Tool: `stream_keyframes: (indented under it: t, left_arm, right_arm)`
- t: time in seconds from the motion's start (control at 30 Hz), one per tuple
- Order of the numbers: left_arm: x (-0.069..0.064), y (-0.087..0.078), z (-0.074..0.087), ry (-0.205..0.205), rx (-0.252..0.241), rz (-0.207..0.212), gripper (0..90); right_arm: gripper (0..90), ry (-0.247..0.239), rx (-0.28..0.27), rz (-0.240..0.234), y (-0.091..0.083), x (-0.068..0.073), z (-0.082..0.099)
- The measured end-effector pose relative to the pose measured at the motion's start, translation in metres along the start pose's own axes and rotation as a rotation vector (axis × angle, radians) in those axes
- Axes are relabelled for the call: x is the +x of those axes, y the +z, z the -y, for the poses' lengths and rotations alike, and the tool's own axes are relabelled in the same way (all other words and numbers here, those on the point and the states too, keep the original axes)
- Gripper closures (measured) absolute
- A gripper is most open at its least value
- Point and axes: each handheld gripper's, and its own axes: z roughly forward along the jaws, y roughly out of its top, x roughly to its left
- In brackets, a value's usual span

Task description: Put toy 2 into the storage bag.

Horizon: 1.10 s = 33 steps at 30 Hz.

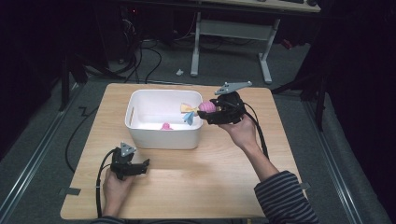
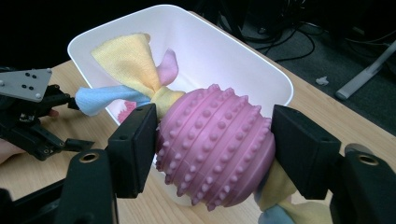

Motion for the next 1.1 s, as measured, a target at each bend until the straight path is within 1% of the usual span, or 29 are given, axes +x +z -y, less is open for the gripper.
stream_keyframes:
  t: [0.17,0.2,0.27,0.37,0.4,0.47,0.6,0.63,0.67,0.7,0.77,0.8,0.9,0.93,1.0,1.1]
  left_arm:
    - [0.000,0.000,0.000,0.000,0.000,0.000,14.7]
    - [0.000,0.000,0.000,0.000,0.000,0.000,14.7]
    - [0.000,0.000,0.000,0.000,0.000,0.000,14.7]
    - [0.000,0.000,0.000,0.000,0.000,0.000,14.7]
    - [0.000,0.000,0.000,0.000,0.000,0.000,14.7]
    - [0.000,0.000,0.000,0.000,0.000,0.000,14.7]
    - [0.000,0.000,0.000,0.000,0.000,0.000,14.7]
    - [0.000,0.000,0.000,0.000,0.000,0.000,14.7]
    - [0.000,0.000,0.000,0.000,0.000,0.000,14.7]
    - [0.000,0.000,0.000,0.000,0.000,0.000,14.7]
    - [0.000,0.000,0.000,0.000,0.000,0.000,14.7]
    - [0.000,0.000,0.000,0.001,0.000,0.000,14.7]
    - [0.000,0.000,0.000,0.000,0.000,0.000,14.7]
    - [0.000,0.000,0.000,0.000,-0.001,0.000,14.7]
    - [0.000,0.000,0.000,0.000,0.000,0.000,14.7]
    - [0.000,0.000,0.000,0.000,0.000,0.000,14.7]
  right_arm:
    - [33.8,-0.006,0.002,0.007,0.007,0.003,-0.004]
    - [33.7,-0.009,0.006,0.005,0.011,0.004,-0.006]
    - [33.7,-0.006,0.011,0.001,0.015,0.005,-0.008]
    - [33.7,-0.013,0.015,0.000,0.019,0.006,-0.011]
    - [33.8,-0.013,0.016,-0.005,0.023,0.008,-0.014]
    - [33.7,-0.015,0.020,-0.004,0.024,0.008,-0.015]
    - [33.7,-0.023,0.031,-0.006,0.033,0.011,-0.019]
    - [33.7,-0.018,0.035,-0.014,0.038,0.012,-0.021]
    - [33.7,-0.018,0.035,-0.014,0.038,0.012,-0.021]
    - [33.7,-0.024,0.043,-0.017,0.042,0.013,-0.022]
    - [33.7,-0.024,0.044,-0.020,0.044,0.014,-0.023]
    - [33.7,-0.027,0.047,-0.030,0.049,0.017,-0.023]
    - [33.7,-0.034,0.052,-0.037,0.053,0.019,-0.024]
    - [33.7,-0.040,0.061,-0.041,0.058,0.022,-0.025]
    - [33.7,-0.040,0.062,-0.043,0.059,0.023,-0.026]
    - [33.7,-0.048,0.076,-0.053,0.069,0.027,-0.026]
